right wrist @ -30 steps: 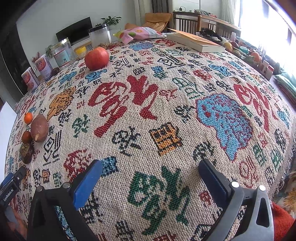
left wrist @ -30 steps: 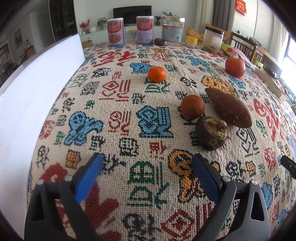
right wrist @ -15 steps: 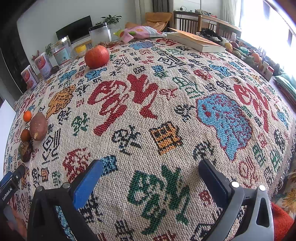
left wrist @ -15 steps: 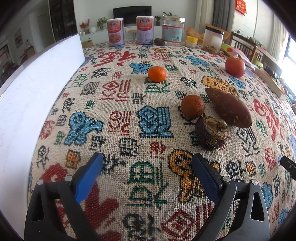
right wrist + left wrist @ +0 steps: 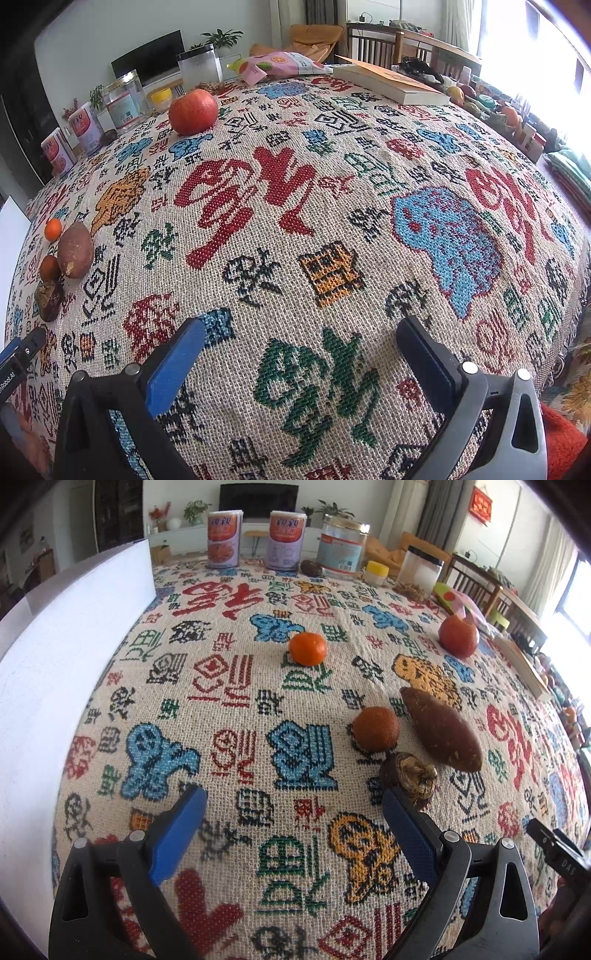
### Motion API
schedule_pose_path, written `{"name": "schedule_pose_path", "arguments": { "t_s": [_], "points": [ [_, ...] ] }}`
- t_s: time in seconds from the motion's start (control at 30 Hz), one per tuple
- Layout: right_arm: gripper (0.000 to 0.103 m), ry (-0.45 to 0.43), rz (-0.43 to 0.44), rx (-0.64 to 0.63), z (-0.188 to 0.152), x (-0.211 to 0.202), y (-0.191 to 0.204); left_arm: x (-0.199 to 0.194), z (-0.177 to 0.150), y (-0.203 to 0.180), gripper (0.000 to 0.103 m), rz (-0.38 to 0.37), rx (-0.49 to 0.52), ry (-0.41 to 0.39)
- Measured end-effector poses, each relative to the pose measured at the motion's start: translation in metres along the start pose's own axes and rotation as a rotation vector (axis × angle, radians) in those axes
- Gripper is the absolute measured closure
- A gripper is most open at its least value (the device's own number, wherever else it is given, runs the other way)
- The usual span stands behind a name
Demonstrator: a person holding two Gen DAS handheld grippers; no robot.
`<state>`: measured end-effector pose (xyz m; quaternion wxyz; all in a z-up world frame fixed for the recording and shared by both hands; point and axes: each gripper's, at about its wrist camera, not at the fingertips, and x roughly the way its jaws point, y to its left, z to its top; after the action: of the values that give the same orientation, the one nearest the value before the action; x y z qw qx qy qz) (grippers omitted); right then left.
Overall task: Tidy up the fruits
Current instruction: 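Lower the left tool onto the orange-brown round fruit and close it, then close the right tool around the sweet potato and lift it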
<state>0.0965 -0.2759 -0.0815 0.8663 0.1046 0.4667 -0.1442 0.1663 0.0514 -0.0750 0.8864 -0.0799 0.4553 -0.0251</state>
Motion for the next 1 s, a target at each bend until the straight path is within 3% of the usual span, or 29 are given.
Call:
{"name": "schedule_pose_path", "arguments": {
  "t_s": [0.1, 0.2, 0.27, 0.4, 0.5, 0.6, 0.7, 0.8, 0.93, 1.0],
  "points": [
    [0.0, 0.0, -0.006, -0.003, 0.0, 0.0, 0.001, 0.004, 0.039, 0.009, 0.006, -0.042, -0.076, -0.029],
    [0.0, 0.003, -0.031, -0.022, 0.0, 0.001, 0.005, 0.026, 0.063, 0.005, 0.008, -0.083, -0.087, 0.071],
    [0.0, 0.003, -0.034, -0.027, 0.0, 0.001, 0.006, 0.028, 0.062, -0.004, 0.008, -0.119, -0.056, 0.077],
    [0.0, 0.0, -0.021, -0.017, 0.0, 0.0, 0.003, 0.026, 0.042, -0.025, 0.01, -0.121, 0.044, 0.048],
    [0.0, 0.002, -0.036, -0.027, 0.0, 0.001, 0.005, 0.036, 0.038, -0.036, 0.037, -0.106, 0.1, 0.085],
    [0.0, 0.002, -0.034, -0.027, 0.0, 0.001, 0.005, 0.041, 0.035, -0.041, 0.044, -0.126, 0.096, 0.094],
    [0.0, 0.002, -0.032, -0.026, 0.0, 0.0, 0.004, 0.043, 0.032, -0.049, 0.073, -0.153, 0.129, 0.098],
    [0.0, 0.002, -0.028, -0.025, 0.0, 0.0, 0.003, 0.032, 0.029, -0.047, 0.073, -0.111, 0.143, 0.067],
    [0.0, -0.006, 0.01, 0.003, 0.001, -0.003, -0.003, 0.001, 0.024, -0.016, 0.073, -0.101, 0.061, 0.028],
    [0.0, -0.039, 0.164, 0.076, 0.003, -0.013, -0.016, -0.02, 0.019, 0.0, 0.073, -0.091, 0.033, 0.002]
  ]
}}
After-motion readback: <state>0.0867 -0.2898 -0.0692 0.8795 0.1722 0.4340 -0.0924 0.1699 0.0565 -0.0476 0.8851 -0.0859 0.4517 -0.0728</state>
